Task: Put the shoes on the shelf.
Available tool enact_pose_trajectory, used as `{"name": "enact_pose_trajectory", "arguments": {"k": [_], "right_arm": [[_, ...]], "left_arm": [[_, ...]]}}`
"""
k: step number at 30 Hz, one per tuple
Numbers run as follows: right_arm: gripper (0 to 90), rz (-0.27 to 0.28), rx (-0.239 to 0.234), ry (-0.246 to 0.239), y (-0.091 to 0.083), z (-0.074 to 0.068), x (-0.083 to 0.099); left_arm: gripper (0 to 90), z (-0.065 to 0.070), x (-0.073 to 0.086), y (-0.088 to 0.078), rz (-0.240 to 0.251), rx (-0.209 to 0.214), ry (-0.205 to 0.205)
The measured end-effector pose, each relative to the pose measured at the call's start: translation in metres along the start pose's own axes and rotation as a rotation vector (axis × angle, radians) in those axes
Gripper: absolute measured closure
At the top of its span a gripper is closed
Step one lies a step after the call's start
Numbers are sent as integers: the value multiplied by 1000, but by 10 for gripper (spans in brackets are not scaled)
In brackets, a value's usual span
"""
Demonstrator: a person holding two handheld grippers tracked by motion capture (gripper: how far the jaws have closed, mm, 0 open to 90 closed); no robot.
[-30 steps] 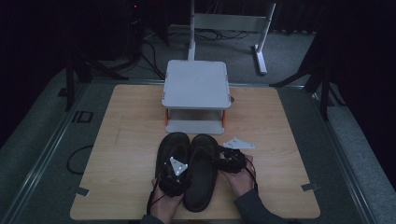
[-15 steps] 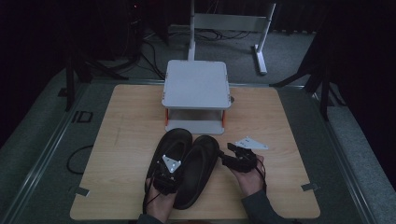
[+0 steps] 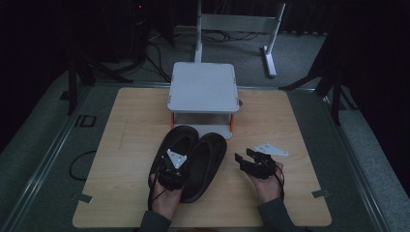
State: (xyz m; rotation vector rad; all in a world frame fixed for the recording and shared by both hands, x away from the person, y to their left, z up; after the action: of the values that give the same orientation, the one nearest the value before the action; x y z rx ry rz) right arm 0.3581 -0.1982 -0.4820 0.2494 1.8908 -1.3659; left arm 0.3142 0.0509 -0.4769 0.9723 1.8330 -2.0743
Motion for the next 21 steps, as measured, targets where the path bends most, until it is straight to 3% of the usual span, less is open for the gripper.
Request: {"name": "enact_pose_trajectory", "arguments": {"k": [9, 21], "right_arm": [[445, -1, 10, 1, 1, 2, 1], [445, -6, 13, 11, 1, 6, 3]], "left_arm": [[774, -2, -20, 0, 39, -10, -14], [773, 2, -57, 15, 77, -23, -7]]}}
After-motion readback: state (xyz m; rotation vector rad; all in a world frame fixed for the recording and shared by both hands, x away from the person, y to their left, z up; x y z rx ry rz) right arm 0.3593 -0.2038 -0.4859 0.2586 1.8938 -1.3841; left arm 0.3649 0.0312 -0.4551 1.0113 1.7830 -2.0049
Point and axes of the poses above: each handheld gripper's, and its own axes: y roughly forward along the jaws, x roughly out of its underside, z roughly to its right, the point moved 5 cm from there along y, roughly forward along the jaws, and after that the axes turned 15 degrees about -z, right-handed, at the moved point
